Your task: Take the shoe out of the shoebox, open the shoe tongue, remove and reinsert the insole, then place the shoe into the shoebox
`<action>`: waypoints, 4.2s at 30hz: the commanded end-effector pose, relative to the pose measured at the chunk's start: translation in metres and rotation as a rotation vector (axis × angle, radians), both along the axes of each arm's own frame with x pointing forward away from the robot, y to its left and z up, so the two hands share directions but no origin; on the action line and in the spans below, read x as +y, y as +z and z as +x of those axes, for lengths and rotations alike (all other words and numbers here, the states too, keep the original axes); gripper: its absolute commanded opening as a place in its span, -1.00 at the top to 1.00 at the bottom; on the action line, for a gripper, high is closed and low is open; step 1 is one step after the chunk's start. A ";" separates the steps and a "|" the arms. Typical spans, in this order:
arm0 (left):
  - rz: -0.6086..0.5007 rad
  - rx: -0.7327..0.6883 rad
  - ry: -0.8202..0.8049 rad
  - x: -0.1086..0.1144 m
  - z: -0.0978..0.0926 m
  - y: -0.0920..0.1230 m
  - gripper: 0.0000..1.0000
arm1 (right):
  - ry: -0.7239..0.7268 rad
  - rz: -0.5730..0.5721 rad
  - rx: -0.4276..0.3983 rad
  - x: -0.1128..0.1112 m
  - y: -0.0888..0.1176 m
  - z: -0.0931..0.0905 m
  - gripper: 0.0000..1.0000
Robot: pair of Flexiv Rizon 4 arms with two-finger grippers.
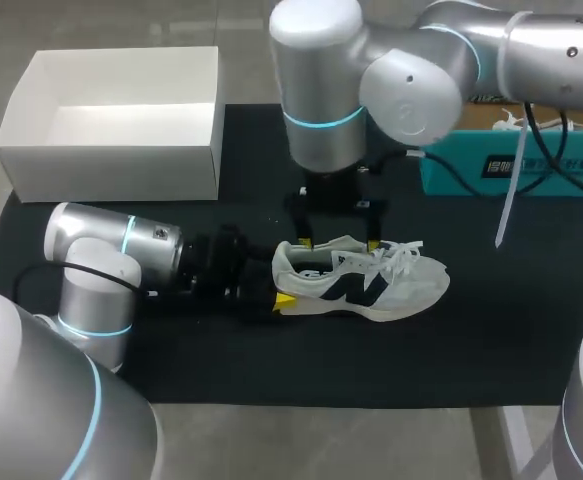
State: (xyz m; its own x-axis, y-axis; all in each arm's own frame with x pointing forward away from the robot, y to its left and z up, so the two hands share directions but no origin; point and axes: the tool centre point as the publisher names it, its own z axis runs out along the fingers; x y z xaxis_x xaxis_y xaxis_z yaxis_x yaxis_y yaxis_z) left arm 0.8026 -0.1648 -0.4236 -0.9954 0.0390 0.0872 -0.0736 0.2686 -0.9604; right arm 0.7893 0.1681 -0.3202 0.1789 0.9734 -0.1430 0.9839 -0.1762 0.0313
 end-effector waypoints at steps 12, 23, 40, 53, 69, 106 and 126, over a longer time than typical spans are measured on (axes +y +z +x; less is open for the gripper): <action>-0.001 0.000 -0.001 0.000 0.001 0.000 1.00 | 0.005 -0.220 -0.032 -0.001 -0.020 0.002 -1.00; -0.001 0.000 -0.001 0.000 0.001 0.000 1.00 | 0.015 -0.272 -0.034 -0.011 -0.027 0.006 -0.91; -0.001 0.000 -0.001 0.000 0.001 0.000 1.00 | -0.020 -0.357 -0.031 -0.030 -0.033 0.008 0.13; -0.001 0.000 -0.001 0.000 0.001 0.000 1.00 | -0.118 -0.356 -0.072 -0.062 -0.009 0.011 0.42; -0.001 0.000 -0.001 0.000 0.001 0.000 1.00 | -0.201 -0.181 -0.014 -0.099 -0.005 0.013 1.00; -0.001 0.000 -0.001 0.000 0.001 0.000 1.00 | -0.198 -0.080 -0.023 -0.121 0.000 0.018 1.00; -0.001 0.000 -0.001 0.000 0.001 0.000 1.00 | -0.248 -0.060 -0.020 -0.138 -0.040 0.014 0.55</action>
